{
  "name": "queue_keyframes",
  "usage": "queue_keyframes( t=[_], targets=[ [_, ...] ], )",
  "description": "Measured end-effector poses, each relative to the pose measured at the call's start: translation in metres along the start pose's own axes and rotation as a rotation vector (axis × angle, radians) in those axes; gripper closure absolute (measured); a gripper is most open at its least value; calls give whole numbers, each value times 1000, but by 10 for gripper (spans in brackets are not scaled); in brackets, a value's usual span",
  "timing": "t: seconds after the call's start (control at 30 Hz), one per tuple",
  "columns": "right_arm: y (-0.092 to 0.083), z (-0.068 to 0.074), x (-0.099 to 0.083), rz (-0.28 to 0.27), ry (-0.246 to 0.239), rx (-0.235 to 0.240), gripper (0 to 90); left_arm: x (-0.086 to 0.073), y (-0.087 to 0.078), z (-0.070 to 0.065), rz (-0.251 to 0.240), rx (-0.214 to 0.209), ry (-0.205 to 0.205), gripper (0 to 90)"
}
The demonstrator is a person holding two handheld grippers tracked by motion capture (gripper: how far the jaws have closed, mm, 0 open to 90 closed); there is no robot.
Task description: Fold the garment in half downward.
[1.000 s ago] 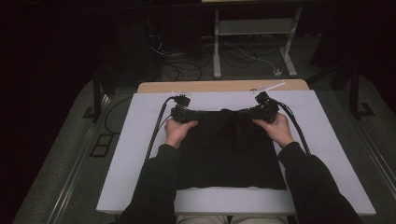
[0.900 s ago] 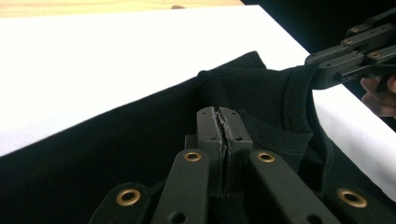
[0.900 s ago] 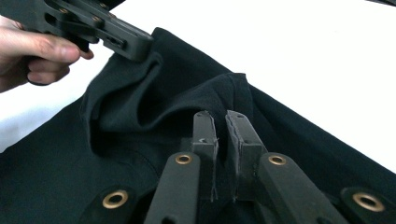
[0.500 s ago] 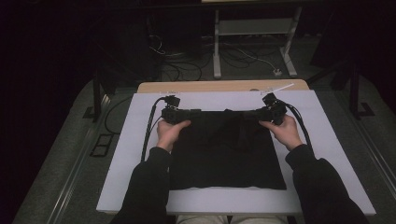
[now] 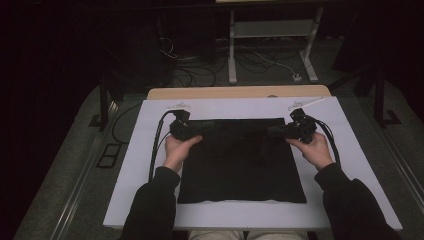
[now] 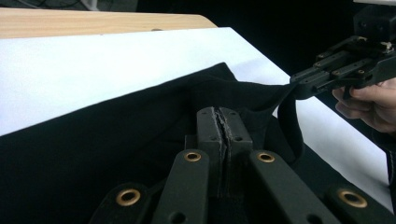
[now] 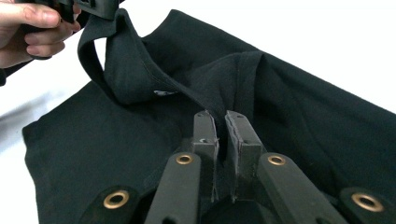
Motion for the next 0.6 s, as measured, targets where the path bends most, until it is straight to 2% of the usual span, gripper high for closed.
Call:
queue_keyframes(
  t=[0.17, 0.47, 0.6],
  targets=[
    [-6, 6, -6, 13, -4, 9, 819, -7, -3, -9, 2, -20, 17, 871],
    [-13, 12, -19, 5, 13, 23, 819, -15, -9, -19, -5, -33, 12, 871],
    [-15, 19, -24, 8, 16, 34, 819, -18, -10, -24, -2, -43, 16, 871]
  ],
)
Point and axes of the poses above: each handheld gripper's, and its own axes: y roughly forward along the jaws, x roughly out of its top, z roughly to its left, the point moved 6 cm from there along y, roughly forward along the jaws, and after that the axes turned 5 degrees about -z, right-handed, at the moved point
